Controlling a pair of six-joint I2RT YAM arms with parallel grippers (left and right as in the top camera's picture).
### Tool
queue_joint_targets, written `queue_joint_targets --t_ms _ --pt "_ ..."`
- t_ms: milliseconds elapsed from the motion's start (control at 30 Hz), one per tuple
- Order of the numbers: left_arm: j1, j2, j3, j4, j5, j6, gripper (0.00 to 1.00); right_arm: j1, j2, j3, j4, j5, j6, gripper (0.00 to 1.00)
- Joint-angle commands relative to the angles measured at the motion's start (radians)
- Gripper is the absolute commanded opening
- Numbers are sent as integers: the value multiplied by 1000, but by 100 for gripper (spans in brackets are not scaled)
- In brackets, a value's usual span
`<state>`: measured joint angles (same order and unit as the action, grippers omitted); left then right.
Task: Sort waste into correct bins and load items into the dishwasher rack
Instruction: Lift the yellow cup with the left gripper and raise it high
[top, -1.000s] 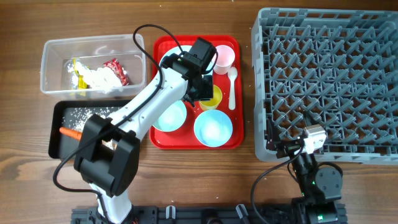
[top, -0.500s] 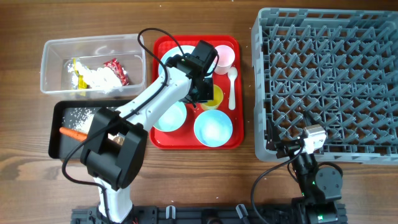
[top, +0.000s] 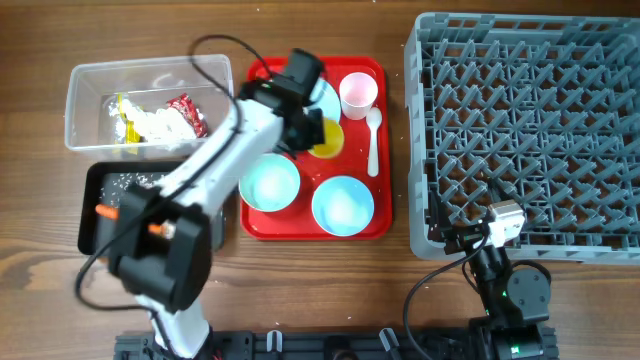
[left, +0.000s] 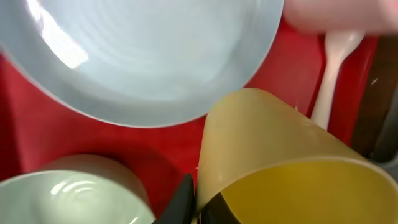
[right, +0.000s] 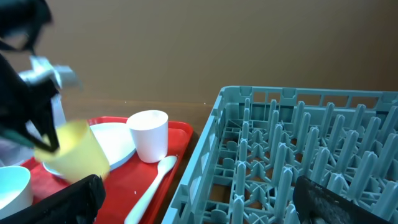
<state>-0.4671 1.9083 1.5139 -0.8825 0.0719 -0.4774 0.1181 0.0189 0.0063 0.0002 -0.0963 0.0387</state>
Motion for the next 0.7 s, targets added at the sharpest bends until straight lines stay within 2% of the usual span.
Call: queue_joint_targets --t_ms 0,167,333,533,600,667 --pt "83 -114 33 -6 -10 2 4 0 -1 -1 5 10 -13 100" --pt "195 -154 33 -42 6 -1 4 0 -1 -1 5 10 -12 100" --pt "265 -190 33 -36 63 56 4 0 -1 -1 5 10 -12 100" --pt "211 -214 33 -13 33 282 4 0 -1 -1 5 10 -12 100" --pt "208 -214 33 -3 132 321 4 0 -1 -1 5 10 -12 100" --pt "238 -214 33 27 355 373 4 0 -1 -1 5 10 -12 100"
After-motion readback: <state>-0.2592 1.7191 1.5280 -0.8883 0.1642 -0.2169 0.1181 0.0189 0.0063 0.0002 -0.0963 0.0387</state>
